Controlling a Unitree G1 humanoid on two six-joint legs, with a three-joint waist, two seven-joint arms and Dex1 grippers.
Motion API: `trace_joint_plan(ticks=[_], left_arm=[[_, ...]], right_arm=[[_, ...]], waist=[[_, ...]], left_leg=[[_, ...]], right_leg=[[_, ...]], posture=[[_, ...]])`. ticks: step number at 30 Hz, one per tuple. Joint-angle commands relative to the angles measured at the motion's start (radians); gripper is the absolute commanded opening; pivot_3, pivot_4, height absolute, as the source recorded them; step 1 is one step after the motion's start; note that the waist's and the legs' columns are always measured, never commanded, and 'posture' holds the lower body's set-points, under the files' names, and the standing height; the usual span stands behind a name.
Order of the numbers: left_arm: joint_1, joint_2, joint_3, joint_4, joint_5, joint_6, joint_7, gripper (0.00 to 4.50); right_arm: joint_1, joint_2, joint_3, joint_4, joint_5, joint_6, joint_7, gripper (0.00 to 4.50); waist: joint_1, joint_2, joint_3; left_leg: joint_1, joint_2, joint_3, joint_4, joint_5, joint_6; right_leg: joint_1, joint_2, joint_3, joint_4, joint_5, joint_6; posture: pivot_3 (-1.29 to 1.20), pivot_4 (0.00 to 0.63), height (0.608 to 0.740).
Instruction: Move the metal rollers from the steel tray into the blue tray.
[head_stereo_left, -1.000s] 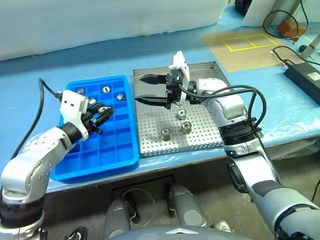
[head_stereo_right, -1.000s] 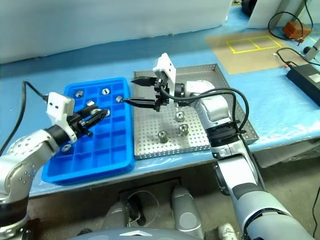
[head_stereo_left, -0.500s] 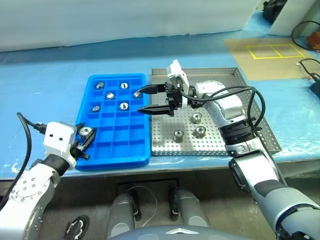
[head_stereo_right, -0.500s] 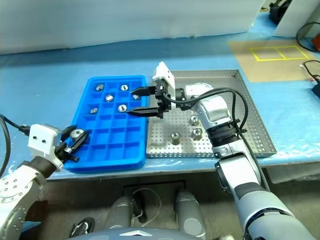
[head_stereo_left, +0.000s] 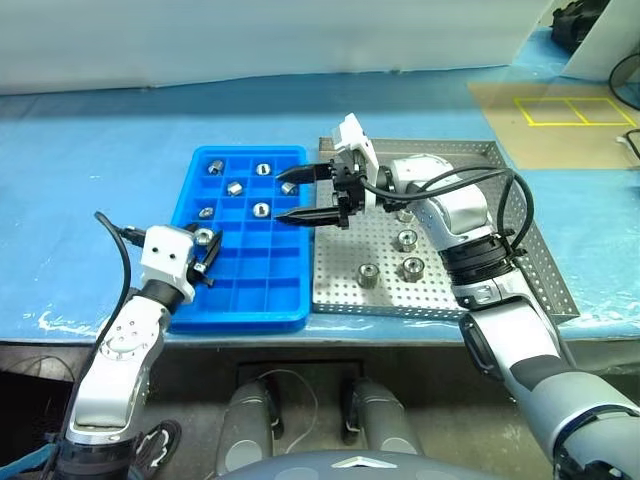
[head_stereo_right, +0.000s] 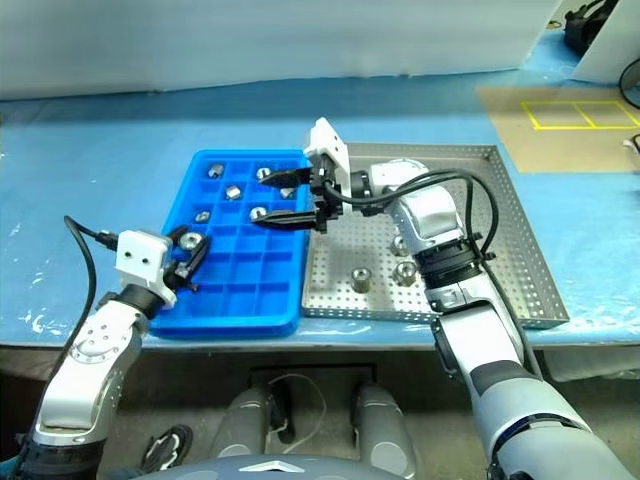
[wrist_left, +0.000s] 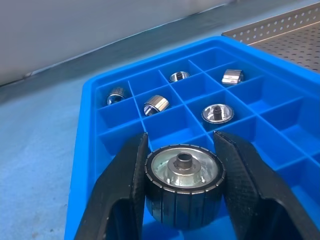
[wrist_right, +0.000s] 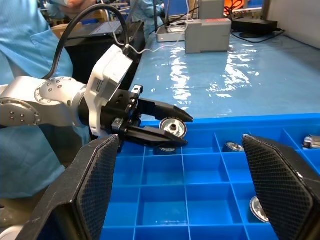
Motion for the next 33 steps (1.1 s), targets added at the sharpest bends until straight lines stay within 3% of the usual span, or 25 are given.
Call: trace_joint_plan(ticks=[1,12,25,26,31,33], left_arm=[[-0.045,0.007,0.022,0.054,0.002,-0.048,-0.015,1.72],[-0.165,-0.038,-0.021,0.232,0.037,-0.121,-0.019,1.72],[-0.172,-0.071,-0.048,0.267,0.016,-0.114,-0.05,1.72],[-0.172,-0.073,-0.046,0.264,0.0,-0.107,-0.063,2.44],[-0.196,-0.052,-0.066,0.251,0.04,-0.096,-0.058,4.02],[-0.22,-0.061,-0.057,0.227,0.017,-0.069,-0.055,4.02]], right_arm=[[-0.003,0.0,-0.015,-0.032,0.0,-0.019,-0.015,4.06],[0.011,-0.014,-0.022,-0.044,-0.009,-0.02,-0.051,4.06],[0.015,-0.017,-0.016,-0.06,-0.008,-0.015,-0.068,4.06],[0.015,-0.017,-0.015,-0.058,-0.01,-0.018,-0.071,4.1],[0.015,-0.018,-0.018,-0.054,-0.014,-0.024,-0.082,4.1],[0.014,-0.021,-0.02,-0.054,-0.014,-0.024,-0.085,4.1]], waist=[[0.001,0.0,0.0],[0.0,-0.001,0.0],[-0.002,-0.001,0.0],[-0.002,-0.001,0.0],[-0.002,-0.001,0.0],[-0.002,-0.001,0.0]], left_leg=[[0.0,0.0,0.0,-0.001,0.0,0.0],[-0.001,0.0,0.0,0.0,0.0,0.0],[-0.001,0.0,0.001,0.0,0.0,0.0],[-0.001,0.0,0.001,0.0,0.0,0.0],[-0.001,0.0,0.001,0.0,0.0,0.0],[-0.001,0.0,0.001,0.0,0.0,0.0]], right_leg=[[0.0,0.0,0.0,0.0,0.0,-0.001],[0.0,0.0,0.0,0.0,0.0,-0.001],[-0.001,0.0,0.0,0.0,0.0,-0.001],[-0.001,0.0,0.0,0.0,0.0,-0.001],[-0.001,0.0,0.0,0.0,0.0,-0.001],[-0.001,0.0,0.0,0.0,0.0,-0.001]], posture=[[-0.31,0.15,0.74],[-0.35,0.15,0.74],[-0.36,0.15,0.74],[-0.36,0.15,0.74],[-0.37,0.15,0.74],[-0.38,0.15,0.74]])
